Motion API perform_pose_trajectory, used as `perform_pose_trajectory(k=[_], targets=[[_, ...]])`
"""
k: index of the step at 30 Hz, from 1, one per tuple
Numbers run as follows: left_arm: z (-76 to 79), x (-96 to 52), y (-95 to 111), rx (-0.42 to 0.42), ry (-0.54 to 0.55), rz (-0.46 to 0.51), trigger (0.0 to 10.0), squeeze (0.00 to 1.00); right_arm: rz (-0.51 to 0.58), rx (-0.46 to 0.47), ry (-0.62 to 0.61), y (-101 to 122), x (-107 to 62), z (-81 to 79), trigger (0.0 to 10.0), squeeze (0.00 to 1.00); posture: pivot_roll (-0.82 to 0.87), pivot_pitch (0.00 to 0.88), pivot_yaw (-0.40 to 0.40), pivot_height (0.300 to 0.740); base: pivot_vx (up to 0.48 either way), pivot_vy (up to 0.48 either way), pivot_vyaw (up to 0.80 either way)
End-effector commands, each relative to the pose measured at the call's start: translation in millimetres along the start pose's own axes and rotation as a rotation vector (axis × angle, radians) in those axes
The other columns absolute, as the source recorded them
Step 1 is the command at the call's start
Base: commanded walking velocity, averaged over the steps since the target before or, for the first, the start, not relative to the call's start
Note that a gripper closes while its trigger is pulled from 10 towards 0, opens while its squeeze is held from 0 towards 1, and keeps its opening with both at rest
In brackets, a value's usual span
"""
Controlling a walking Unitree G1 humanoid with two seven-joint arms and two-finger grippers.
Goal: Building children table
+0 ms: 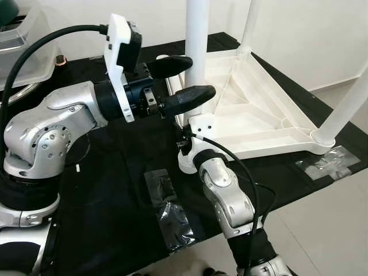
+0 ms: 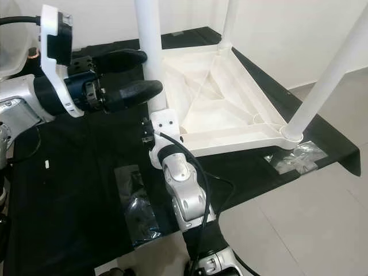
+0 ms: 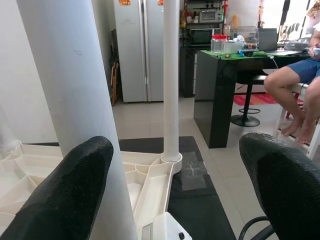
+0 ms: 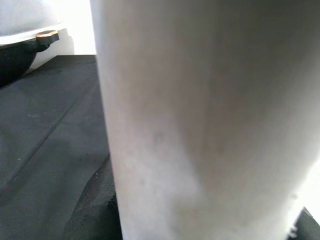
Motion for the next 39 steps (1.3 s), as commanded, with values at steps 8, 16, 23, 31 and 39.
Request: perform_pose_trajectory(k=[8, 16, 23, 31, 39], targets=[[-34.7, -42.7, -32.6, -0.107, 0.213, -0.134, 10.0, 0.0, -0.052, 0.032, 0.094, -7.7, 1.1, -26.5, 10.0, 0.0, 0.09, 0.173, 0.003, 0.74, 0.0, 0.0, 0.0], [-40.2, -46.5, -28.6, -0.132, 0.255, -0.046, 10.0, 0.0, -0.044, 0.038, 0.105, -5.8, 1.4, -28.7, 10.0, 0.0, 0.09, 0.174, 0.002, 0.74, 0.0, 0.0, 0.0], [-21.5, -23.9, -19.9, -0.15, 0.111, 0.038, 10.0, 0.0, -0.045, 0.039, 0.106, -6.8, 1.0, -29.2, 10.0, 0.0, 0.09, 0.169, 0.002, 0.74, 0.0, 0.0, 0.0], [-6.3, 0.9, -21.2, -0.129, 0.019, 0.032, 10.0, 0.0, -0.042, 0.043, 0.108, -6.4, 2.0, -29.7, 10.0, 0.0, 0.09, 0.165, 0.004, 0.74, 0.0, 0.0, 0.0], [-10.3, 28.7, -16.9, -0.024, 0.047, -0.003, 10.0, 0.0, -0.007, 0.063, 0.101, 0.7, 4.3, -28.6, 10.0, 0.0, 0.09, 0.165, 0.011, 0.74, 0.0, 0.0, 0.0]])
Point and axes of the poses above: a point about 5 cm out from each wrist's last joint towards the gripper, its own x axis pointing out of the wrist towards the gripper, its own y axis along the axis of the wrist's last joint, z = x × y, the point moved 1 cm from there along x, pointing out of the wrist towards the gripper, and after that the axes turned 14 degrees about -x, right-handed, at the moved point
